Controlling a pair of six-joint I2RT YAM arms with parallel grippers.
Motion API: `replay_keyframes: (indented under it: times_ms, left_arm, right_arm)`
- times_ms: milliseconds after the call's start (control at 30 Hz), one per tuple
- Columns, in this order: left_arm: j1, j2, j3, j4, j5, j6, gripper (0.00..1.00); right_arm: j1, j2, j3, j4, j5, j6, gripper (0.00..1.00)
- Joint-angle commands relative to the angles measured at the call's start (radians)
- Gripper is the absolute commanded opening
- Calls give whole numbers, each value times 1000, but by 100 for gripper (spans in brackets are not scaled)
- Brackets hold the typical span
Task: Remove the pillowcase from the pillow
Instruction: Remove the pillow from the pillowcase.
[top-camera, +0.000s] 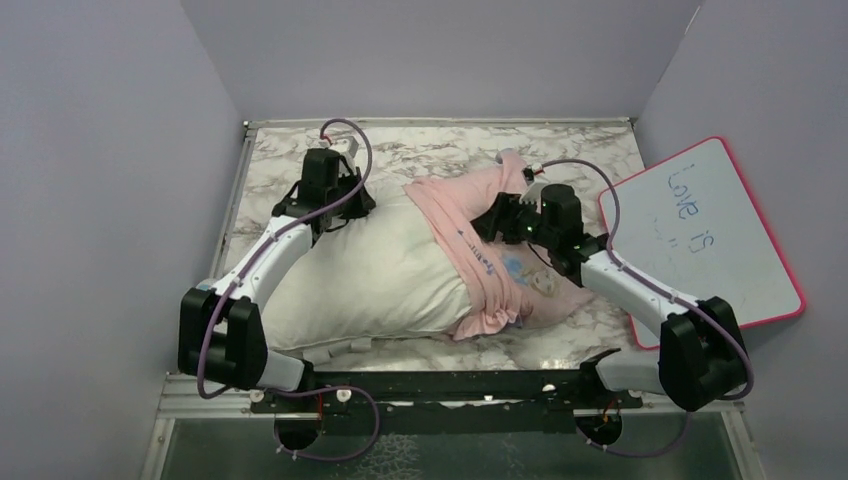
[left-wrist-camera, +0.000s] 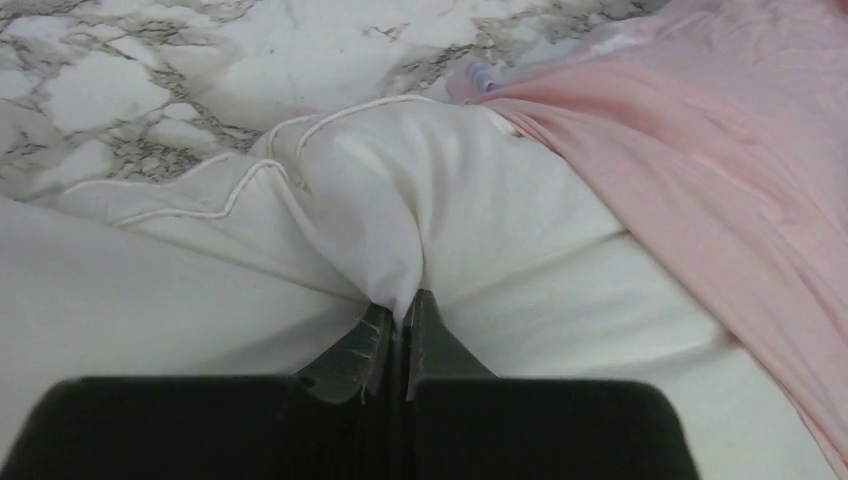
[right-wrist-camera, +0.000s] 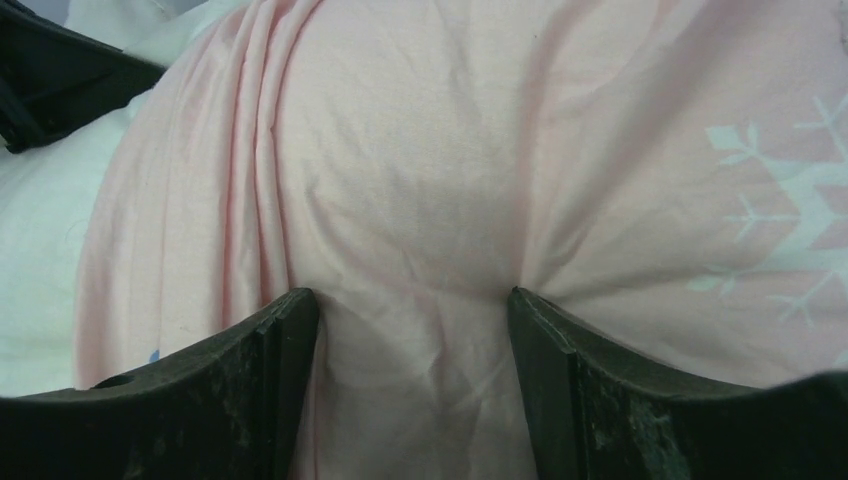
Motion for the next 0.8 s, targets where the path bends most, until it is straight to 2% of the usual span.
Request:
replay_keyframes:
  times_ms: [0, 233, 333, 433, 533, 633, 767]
  left_arm:
    - [-15, -123, -152, 121, 253, -14, 0]
    - [-16, -346, -267, 151, 304, 1, 0]
    - [-17, -477, -317, 149, 311, 2, 0]
    - [-17, -585, -352, 158, 318, -42, 0]
    - [-18, -670, -380, 148, 323, -63, 0]
    - [-18, -735, -411, 130, 287, -89, 0]
    - [-18, -806, -452, 126, 269, -155, 0]
  right_arm:
    - [22, -26, 65, -407, -37, -72, 76]
    - [22, 2, 478, -595, 130, -223, 88]
    - [21, 78, 650, -673, 205, -257, 90]
    - [21, 177, 805, -754, 213, -278, 92]
    - [21, 298, 972, -855, 140, -287, 92]
    - [21, 396, 1094, -941, -28, -336, 92]
    - [21, 425, 1049, -976, -242, -352, 92]
